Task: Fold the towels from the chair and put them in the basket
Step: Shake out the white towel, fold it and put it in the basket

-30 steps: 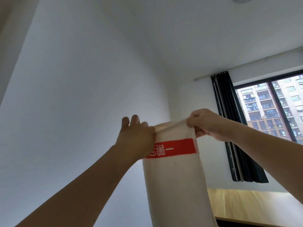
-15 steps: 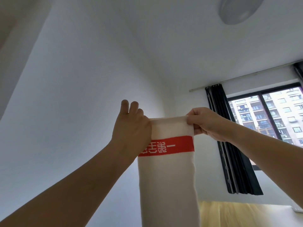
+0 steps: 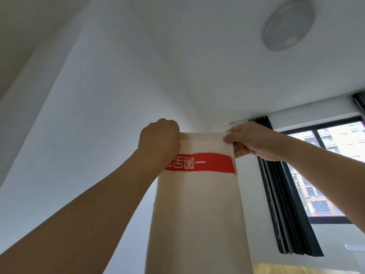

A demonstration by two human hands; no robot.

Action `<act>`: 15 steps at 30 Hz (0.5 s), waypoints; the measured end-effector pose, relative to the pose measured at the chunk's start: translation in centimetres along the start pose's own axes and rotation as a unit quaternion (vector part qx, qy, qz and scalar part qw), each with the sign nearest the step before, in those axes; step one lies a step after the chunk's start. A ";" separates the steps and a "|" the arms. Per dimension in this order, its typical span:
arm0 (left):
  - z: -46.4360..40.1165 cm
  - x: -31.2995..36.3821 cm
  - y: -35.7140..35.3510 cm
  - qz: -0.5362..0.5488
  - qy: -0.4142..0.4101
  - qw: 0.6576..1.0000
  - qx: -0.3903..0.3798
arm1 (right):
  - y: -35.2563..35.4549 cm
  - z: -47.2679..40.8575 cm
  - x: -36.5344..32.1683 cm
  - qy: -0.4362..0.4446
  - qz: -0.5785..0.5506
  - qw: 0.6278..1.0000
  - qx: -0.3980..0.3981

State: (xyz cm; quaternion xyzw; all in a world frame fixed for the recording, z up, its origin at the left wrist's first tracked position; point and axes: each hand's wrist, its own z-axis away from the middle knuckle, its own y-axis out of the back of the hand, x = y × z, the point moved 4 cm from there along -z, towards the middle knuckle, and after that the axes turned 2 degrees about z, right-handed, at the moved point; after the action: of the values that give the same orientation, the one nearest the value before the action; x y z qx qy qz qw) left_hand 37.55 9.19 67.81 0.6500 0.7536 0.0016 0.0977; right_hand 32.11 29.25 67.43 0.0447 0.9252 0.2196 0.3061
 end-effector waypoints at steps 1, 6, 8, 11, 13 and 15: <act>0.0 0.1 -0.1 0.003 -0.007 1.000 -0.006 | 0.0 0.0 0.1 -0.006 0.005 1.000 -0.002; 1.0 0.5 -3.6 -0.007 -0.032 0.999 -0.034 | -1.1 -1.0 2.5 -0.086 0.124 0.988 -0.033; 1.7 0.5 -5.8 -0.009 -0.032 0.998 -0.053 | -1.9 -1.7 4.1 -0.106 0.206 0.972 -0.040; 3.1 0.3 -10.3 0.037 -0.003 0.990 -0.138 | -3.8 -3.2 6.9 -0.106 0.290 0.951 -0.026; 4.3 0.0 -13.5 0.068 0.026 0.980 -0.185 | -5.5 -3.9 8.8 -0.102 0.319 0.942 -0.014; 5.3 -0.5 -16.0 0.082 0.060 0.977 -0.186 | -6.9 -4.4 10.5 -0.091 0.323 0.942 0.002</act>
State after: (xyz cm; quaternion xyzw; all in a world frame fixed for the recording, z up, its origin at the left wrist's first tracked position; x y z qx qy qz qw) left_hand 22.75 5.60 60.56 0.6788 0.6887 0.1885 0.1714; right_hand 21.37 23.68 61.81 0.3615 0.8299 0.2998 0.3012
